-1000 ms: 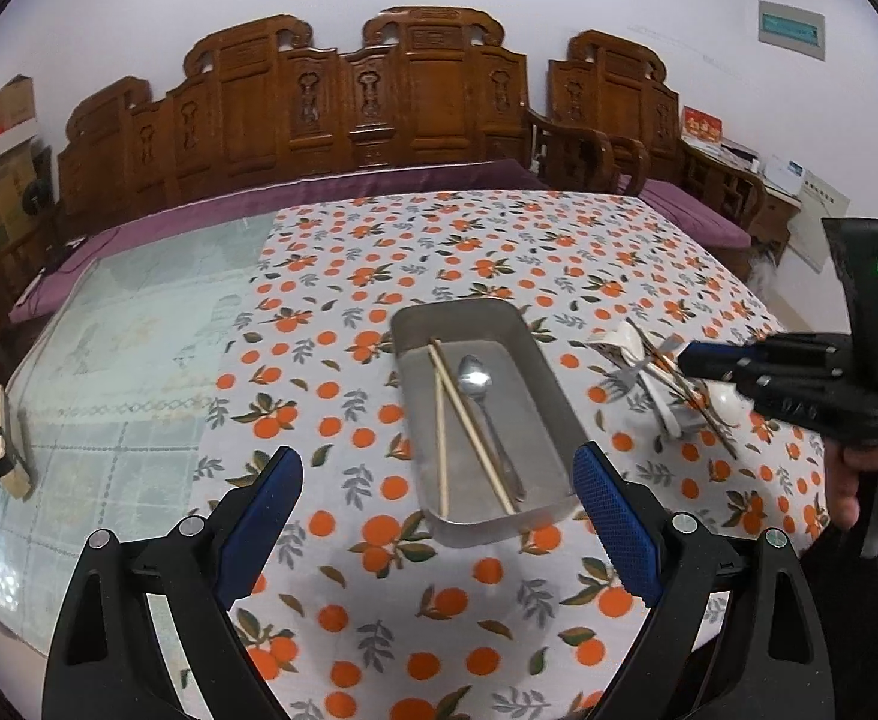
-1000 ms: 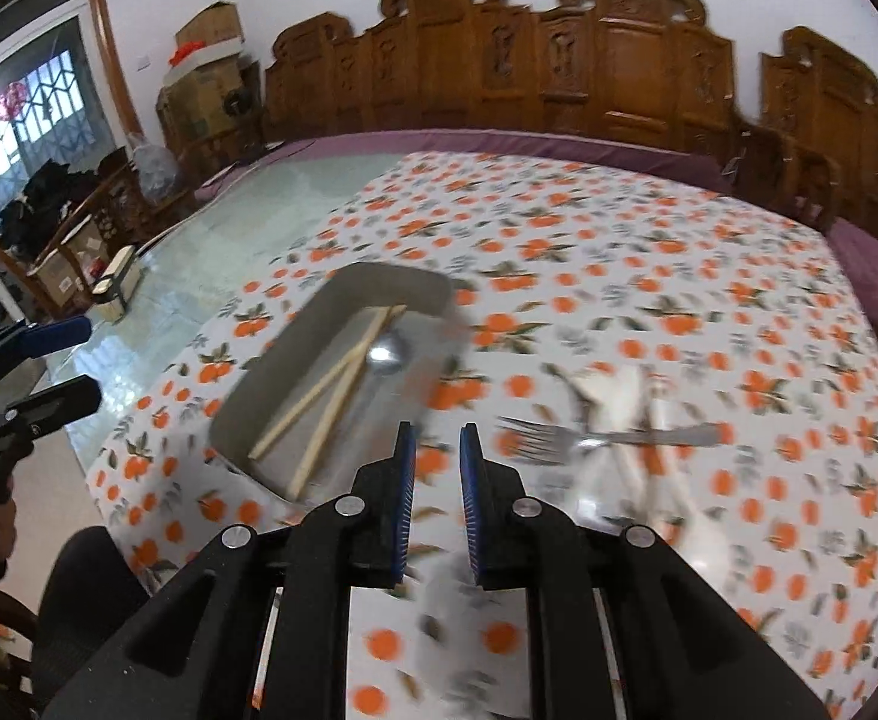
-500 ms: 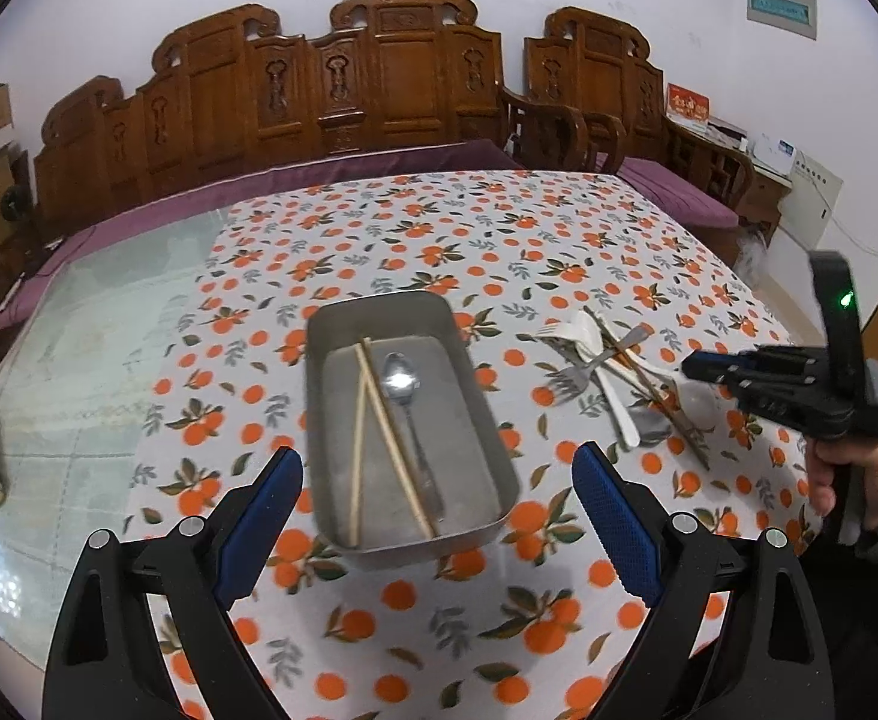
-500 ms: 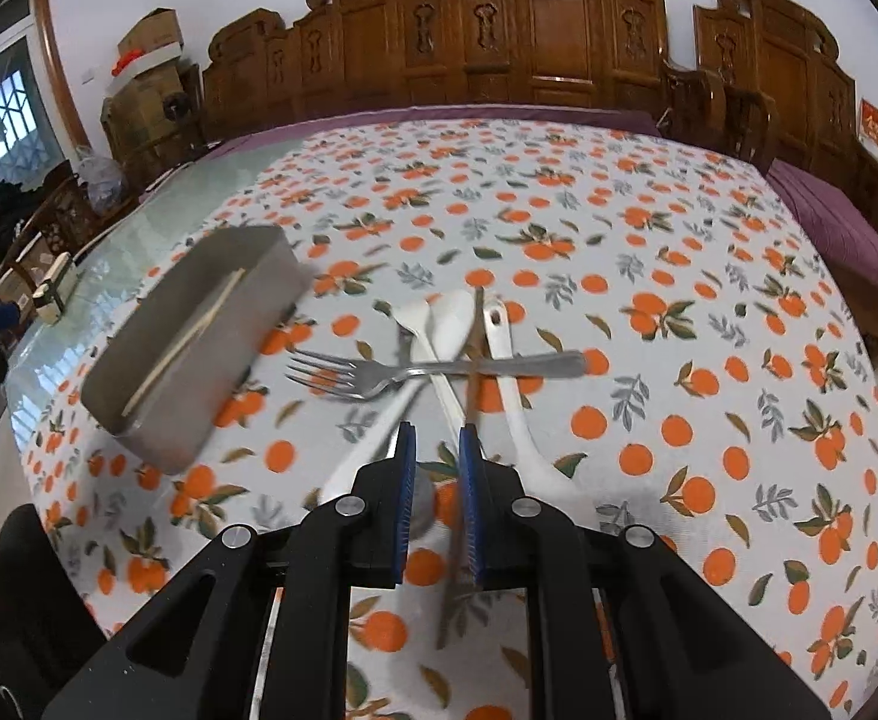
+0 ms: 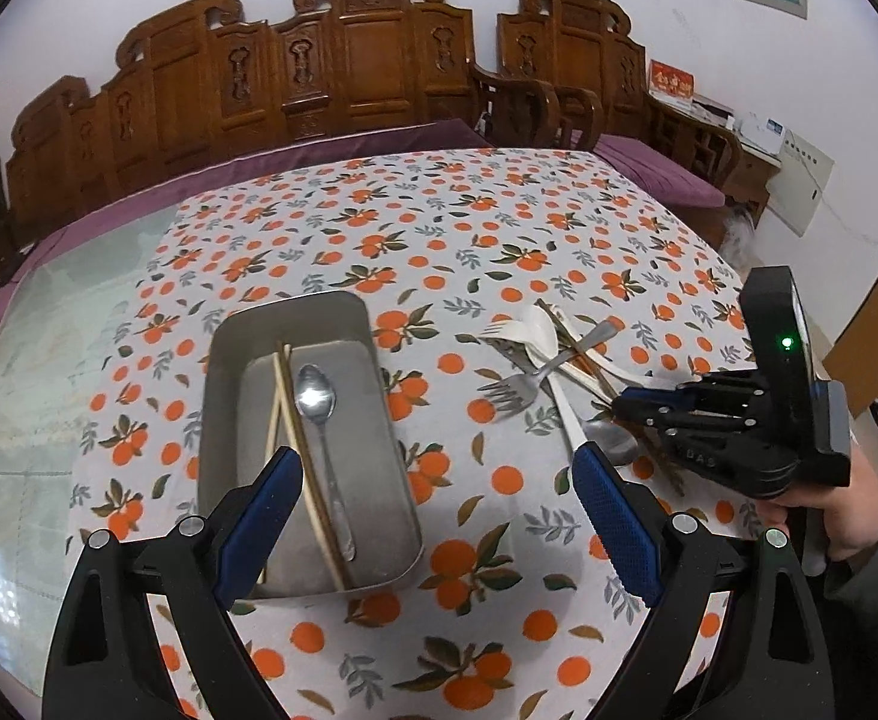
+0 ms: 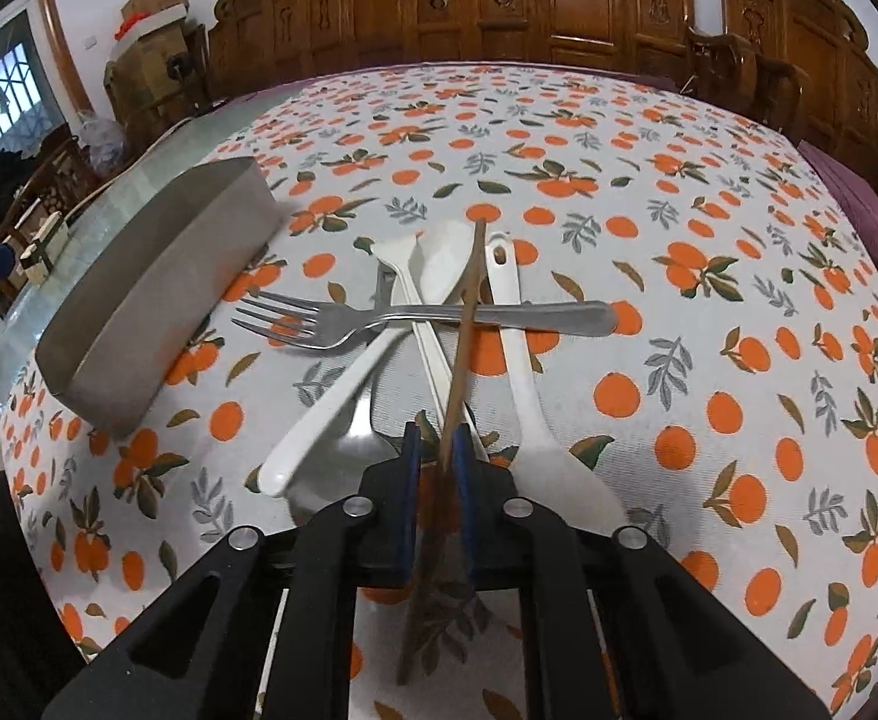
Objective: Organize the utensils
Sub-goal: 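Grasp a wooden chopstick with the right gripper while the left gripper grasps a metal fork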
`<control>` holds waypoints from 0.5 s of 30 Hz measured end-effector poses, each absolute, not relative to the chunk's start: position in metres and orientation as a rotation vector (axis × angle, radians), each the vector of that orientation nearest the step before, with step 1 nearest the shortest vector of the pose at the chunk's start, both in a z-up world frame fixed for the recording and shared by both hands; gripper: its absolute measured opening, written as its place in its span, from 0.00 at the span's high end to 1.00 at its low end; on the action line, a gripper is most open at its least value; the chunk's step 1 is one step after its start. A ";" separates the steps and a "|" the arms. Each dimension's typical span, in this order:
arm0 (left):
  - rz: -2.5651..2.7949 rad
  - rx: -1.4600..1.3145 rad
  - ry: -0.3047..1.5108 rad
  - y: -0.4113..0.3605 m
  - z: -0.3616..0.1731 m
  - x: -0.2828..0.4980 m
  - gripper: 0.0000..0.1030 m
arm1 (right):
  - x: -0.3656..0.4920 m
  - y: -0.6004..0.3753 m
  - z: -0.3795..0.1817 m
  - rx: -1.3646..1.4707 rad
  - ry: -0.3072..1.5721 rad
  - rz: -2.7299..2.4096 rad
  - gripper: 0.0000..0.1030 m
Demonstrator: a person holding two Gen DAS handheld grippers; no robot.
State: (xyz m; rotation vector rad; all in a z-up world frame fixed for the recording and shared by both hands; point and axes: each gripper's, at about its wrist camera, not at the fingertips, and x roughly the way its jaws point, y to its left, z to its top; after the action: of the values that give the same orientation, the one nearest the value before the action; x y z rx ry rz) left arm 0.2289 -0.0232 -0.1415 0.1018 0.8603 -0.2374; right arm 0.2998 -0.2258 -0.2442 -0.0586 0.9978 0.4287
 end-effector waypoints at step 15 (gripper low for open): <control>-0.271 0.165 0.893 -0.058 -0.156 0.263 0.15 | 0.304 -0.265 -0.223 0.086 0.943 0.423 0.94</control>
State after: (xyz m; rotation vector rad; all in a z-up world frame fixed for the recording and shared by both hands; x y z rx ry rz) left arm 0.2630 -0.0582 -0.1560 0.1645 0.8927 -0.2713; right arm 0.3045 -0.2650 -0.2226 0.0858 0.9433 0.4231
